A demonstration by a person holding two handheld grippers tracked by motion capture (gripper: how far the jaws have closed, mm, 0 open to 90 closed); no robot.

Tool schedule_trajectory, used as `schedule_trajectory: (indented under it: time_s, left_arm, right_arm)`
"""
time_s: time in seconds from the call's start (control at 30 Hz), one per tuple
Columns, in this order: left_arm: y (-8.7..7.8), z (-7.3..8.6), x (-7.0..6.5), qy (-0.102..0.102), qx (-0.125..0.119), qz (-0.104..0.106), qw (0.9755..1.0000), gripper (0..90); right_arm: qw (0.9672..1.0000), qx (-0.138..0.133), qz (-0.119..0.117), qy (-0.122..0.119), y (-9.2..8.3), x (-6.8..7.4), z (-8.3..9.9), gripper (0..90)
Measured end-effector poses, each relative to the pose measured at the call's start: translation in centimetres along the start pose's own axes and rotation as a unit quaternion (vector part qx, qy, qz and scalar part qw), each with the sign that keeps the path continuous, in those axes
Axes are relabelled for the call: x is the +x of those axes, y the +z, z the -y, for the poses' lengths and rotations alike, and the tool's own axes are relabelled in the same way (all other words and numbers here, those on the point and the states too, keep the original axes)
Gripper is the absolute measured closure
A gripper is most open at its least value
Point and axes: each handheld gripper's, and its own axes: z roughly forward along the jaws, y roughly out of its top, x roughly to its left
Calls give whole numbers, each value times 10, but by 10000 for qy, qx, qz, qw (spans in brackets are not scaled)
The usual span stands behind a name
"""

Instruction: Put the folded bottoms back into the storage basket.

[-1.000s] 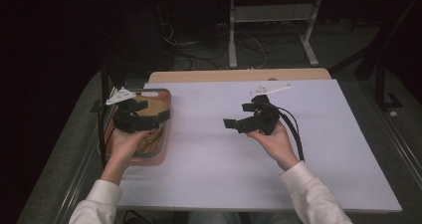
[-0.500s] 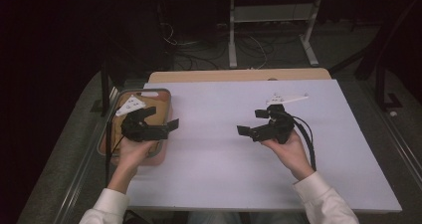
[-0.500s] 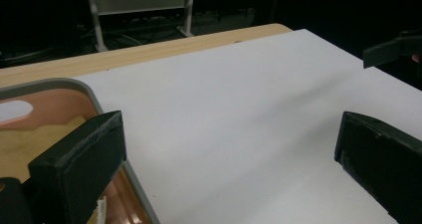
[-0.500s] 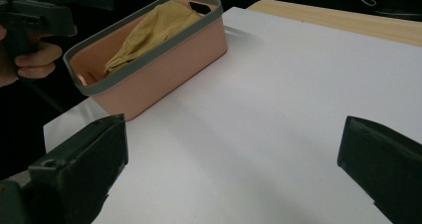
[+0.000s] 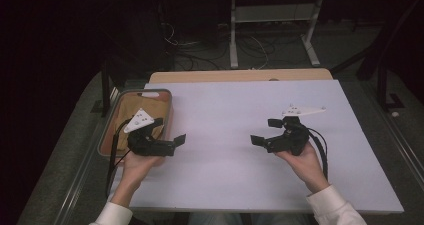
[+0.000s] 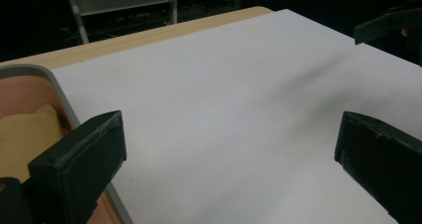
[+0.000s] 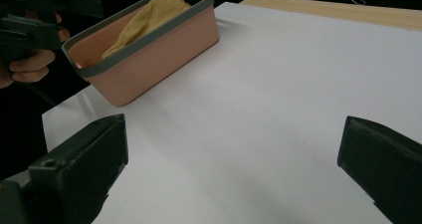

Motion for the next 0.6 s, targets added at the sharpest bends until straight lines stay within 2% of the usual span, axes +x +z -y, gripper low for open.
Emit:
schedule_trajectory:
  time_s: [0.23, 0.43, 0.6]
  left_arm:
    - [3, 12, -6, 17, 73, 112, 9999, 0]
    - [3, 23, -11, 115, 180, 152, 9997, 0]
    - [3, 30, -15, 83, 181, 206, 9996, 0]
  right_arm:
    - [10000, -27, 31, -70, -11, -4, 17, 0]
    - [10000, -13, 62, -69, -22, -8, 30, 0]
    - [9999, -85, 63, -135, -32, -11, 38, 0]
